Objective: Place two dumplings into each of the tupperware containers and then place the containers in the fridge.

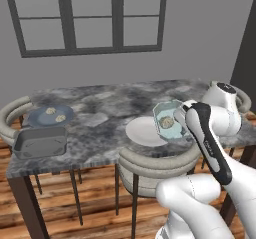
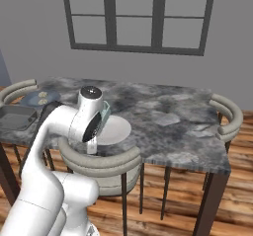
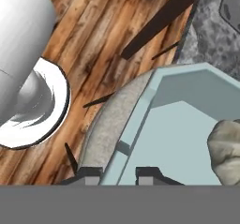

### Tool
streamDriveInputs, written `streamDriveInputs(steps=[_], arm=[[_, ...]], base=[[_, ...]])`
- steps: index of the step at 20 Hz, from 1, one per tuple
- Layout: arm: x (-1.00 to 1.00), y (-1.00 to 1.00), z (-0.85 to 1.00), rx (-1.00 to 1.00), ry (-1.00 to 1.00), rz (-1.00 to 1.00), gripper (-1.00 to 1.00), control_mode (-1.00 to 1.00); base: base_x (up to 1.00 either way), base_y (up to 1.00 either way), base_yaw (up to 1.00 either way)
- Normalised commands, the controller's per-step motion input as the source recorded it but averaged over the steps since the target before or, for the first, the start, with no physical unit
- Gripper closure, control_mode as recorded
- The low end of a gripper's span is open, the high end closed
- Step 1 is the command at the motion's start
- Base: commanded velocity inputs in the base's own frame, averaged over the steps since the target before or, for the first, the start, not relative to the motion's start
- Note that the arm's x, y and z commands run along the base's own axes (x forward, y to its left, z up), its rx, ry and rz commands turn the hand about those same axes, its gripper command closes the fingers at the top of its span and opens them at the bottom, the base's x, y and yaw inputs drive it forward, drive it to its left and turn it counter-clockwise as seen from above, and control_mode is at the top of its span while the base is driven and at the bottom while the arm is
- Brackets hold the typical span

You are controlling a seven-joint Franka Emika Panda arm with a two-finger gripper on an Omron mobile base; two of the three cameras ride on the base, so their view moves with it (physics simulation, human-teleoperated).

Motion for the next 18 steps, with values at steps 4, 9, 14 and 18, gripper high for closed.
streamDriveInputs(steps=[4,9,14,18], arm=[[-0.38,0.0,-0.48,0.04,0.08,0.13,1.0,-1.0],[-0.34,0.0,-0.03,0.12,0.0,0.11,1.0,-1.0],[-0.26,0.0,0.0,0.09,-0.02,0.07,1.0,-1.0],[0.0,0.0,0.0,0.0,0.0,0.0,1.0,1.0]], base=[[0.0,0.0,0.0],[0.0,0.0,0.0],[0.0,0.0,0.0],[-0.55,0.0,0.17]])
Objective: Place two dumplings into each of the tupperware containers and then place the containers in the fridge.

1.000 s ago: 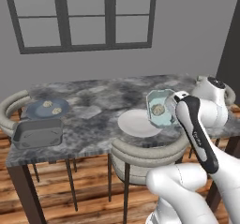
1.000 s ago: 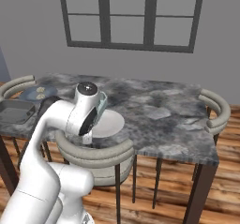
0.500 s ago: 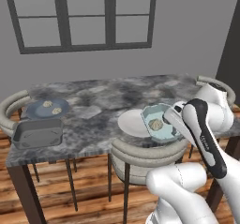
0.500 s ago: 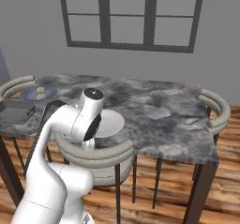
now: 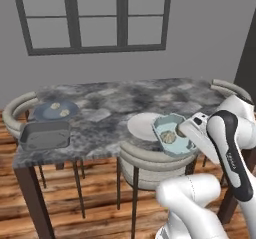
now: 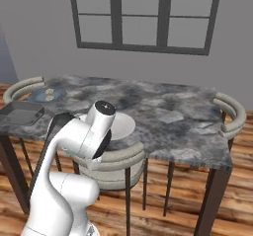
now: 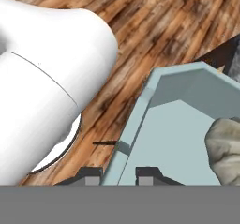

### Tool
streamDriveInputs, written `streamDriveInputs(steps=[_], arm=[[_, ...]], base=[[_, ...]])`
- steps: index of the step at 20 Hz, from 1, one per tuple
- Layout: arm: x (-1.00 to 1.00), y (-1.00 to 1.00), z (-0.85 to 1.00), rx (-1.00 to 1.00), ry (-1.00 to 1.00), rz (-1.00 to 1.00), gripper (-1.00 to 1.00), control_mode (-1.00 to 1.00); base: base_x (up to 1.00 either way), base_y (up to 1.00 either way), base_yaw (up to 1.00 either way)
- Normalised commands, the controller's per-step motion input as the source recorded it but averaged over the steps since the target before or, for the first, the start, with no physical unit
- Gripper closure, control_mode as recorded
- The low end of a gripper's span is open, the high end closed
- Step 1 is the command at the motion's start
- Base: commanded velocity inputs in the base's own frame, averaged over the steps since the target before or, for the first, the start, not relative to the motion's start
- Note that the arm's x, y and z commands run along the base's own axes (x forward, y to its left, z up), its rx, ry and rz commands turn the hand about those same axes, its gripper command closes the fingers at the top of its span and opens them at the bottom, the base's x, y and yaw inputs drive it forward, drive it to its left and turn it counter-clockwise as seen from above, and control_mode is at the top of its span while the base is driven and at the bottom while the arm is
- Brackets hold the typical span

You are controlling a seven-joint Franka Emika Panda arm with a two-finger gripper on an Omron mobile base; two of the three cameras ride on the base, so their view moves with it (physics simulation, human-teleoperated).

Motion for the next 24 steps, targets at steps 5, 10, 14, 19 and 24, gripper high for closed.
streamDriveInputs(steps=[5,10,14,19,24], arm=[[0.0,0.0,0.0,0.0,0.0,0.0,1.0,1.0],[0.0,0.0,0.0,0.0,0.0,0.0,1.0,1.0],[0.0,0.0,0.0,0.0,0.0,0.0,1.0,1.0],[0.0,0.0,0.0,0.0,0.0,0.0,1.0,1.0],[0.0,0.0,0.0,0.0,0.0,0.0,1.0,1.0]], base=[[-0.17,0.18,0.33],[0.14,0.67,0.62],[0.36,0.92,0.45],[0.45,1.0,0.26],[0.63,1.0,0.2]])
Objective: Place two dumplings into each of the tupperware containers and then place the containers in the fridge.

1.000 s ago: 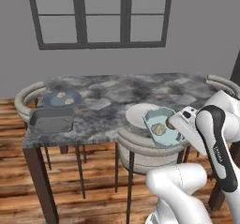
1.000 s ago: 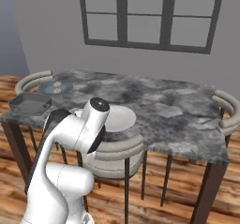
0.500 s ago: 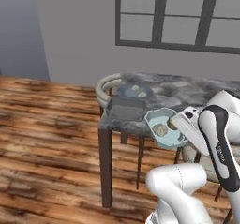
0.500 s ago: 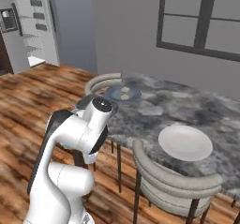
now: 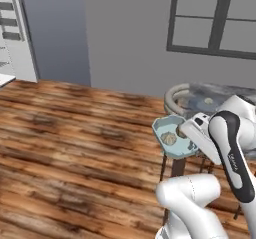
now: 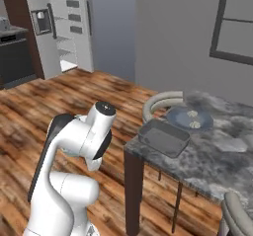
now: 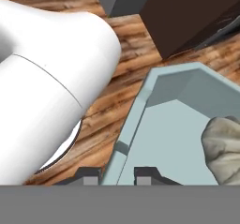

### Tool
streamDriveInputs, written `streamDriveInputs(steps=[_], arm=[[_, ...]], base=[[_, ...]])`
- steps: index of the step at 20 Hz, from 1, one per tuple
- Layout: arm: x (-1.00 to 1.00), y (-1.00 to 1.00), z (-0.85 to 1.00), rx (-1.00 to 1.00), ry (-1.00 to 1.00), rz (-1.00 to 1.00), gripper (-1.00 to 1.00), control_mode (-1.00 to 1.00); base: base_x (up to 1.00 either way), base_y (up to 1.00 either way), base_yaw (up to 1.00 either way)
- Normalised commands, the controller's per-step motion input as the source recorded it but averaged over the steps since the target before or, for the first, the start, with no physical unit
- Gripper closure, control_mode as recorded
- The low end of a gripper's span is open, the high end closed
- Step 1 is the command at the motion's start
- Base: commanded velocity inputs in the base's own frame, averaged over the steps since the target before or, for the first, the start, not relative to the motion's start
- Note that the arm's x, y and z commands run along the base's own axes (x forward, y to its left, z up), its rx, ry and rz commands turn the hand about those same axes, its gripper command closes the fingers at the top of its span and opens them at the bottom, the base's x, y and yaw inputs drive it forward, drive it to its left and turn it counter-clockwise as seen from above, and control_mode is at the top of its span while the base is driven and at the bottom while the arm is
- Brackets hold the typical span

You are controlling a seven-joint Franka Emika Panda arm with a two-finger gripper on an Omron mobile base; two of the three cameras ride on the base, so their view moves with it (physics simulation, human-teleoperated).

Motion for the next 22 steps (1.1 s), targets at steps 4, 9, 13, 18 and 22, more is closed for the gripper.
streamDriveInputs(steps=[4,9,13,18,22], arm=[[0.0,0.0,0.0,0.0,0.0,0.0,1.0,1.0],[0.0,0.0,0.0,0.0,0.0,0.0,1.0,1.0],[0.0,0.0,0.0,0.0,0.0,0.0,1.0,1.0],[0.0,0.0,0.0,0.0,0.0,0.0,1.0,1.0],[0.0,0.0,0.0,0.0,0.0,0.0,1.0,1.0]], base=[[0.81,0.99,0.17],[0.97,0.92,0.18],[1.0,0.48,0.22],[1.0,0.13,0.22],[1.0,0.0,0.25]])
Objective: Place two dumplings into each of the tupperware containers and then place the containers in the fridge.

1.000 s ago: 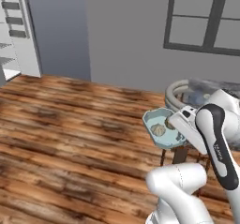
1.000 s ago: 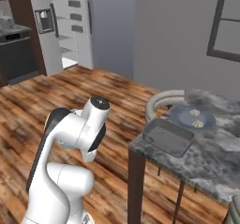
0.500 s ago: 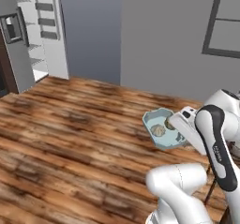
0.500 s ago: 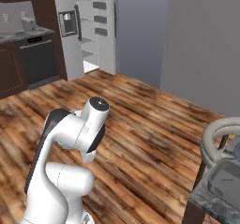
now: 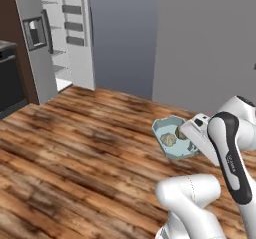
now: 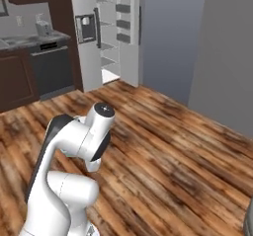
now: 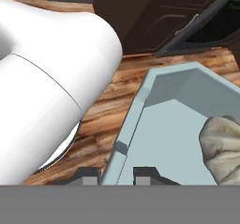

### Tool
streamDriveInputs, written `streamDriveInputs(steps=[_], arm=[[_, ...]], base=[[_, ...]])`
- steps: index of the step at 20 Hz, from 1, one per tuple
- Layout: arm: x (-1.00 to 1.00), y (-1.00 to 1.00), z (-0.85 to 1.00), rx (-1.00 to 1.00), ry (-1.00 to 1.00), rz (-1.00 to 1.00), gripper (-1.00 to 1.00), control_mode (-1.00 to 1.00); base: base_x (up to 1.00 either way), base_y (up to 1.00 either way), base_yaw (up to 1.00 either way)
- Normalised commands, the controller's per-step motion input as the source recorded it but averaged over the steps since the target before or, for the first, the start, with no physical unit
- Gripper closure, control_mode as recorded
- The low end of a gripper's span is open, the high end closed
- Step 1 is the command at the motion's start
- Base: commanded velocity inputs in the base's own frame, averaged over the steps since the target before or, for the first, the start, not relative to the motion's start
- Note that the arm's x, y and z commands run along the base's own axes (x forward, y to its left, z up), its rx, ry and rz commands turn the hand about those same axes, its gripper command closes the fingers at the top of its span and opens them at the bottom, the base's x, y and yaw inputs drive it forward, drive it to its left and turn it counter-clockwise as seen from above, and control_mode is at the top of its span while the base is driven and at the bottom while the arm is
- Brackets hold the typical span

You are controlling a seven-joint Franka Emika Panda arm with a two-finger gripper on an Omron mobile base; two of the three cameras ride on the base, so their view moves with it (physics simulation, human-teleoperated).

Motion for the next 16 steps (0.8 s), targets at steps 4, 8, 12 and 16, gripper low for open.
streamDriveInputs(steps=[4,8,12,16], arm=[[0.0,0.0,0.0,0.0,0.0,0.0,1.0,1.0],[0.0,0.0,0.0,0.0,0.0,0.0,1.0,1.0],[0.0,0.0,0.0,0.0,0.0,0.0,1.0,1.0],[0.0,0.0,0.0,0.0,0.0,0.0,1.0,1.0]], base=[[1.0,0.0,0.18],[1.0,0.0,0.14],[1.0,0.02,0.12],[1.0,0.16,0.13]])
